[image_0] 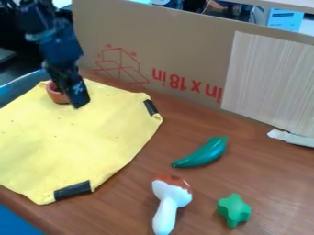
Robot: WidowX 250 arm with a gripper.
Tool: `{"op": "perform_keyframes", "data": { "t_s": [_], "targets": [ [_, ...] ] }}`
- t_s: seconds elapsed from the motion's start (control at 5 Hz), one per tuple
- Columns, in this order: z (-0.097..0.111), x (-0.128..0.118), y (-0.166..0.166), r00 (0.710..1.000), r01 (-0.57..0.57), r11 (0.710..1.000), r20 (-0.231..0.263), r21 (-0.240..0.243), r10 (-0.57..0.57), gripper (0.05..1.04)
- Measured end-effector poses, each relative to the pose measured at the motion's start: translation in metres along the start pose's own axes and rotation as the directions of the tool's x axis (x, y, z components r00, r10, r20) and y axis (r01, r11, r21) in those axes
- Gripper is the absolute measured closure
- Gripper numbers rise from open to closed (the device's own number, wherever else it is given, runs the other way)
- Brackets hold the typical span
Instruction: Fold the cloth from bottom right to the top left
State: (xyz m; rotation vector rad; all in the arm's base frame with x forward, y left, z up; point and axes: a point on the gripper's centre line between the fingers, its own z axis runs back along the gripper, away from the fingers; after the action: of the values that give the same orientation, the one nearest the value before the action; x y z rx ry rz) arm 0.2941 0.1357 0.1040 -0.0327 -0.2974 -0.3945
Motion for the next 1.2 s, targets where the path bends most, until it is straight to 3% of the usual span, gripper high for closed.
{"op": "perform_keyframes", "data": {
  "t_s": [0.2, 0.6, 1.2],
  "targets": [
    [-0.017, -0.011, -0.008, 0.998, 0.056, 0.998, -0.032, 0.021, -0.055, 0.082],
    [-0.027, -0.029, -0.043, 0.977, 0.208, 0.974, -0.058, 0.089, -0.204, 0.082],
    [-0.043, -0.052, -0.072, 0.946, 0.320, 0.940, -0.097, 0.116, -0.310, 0.082]
  ]
}}
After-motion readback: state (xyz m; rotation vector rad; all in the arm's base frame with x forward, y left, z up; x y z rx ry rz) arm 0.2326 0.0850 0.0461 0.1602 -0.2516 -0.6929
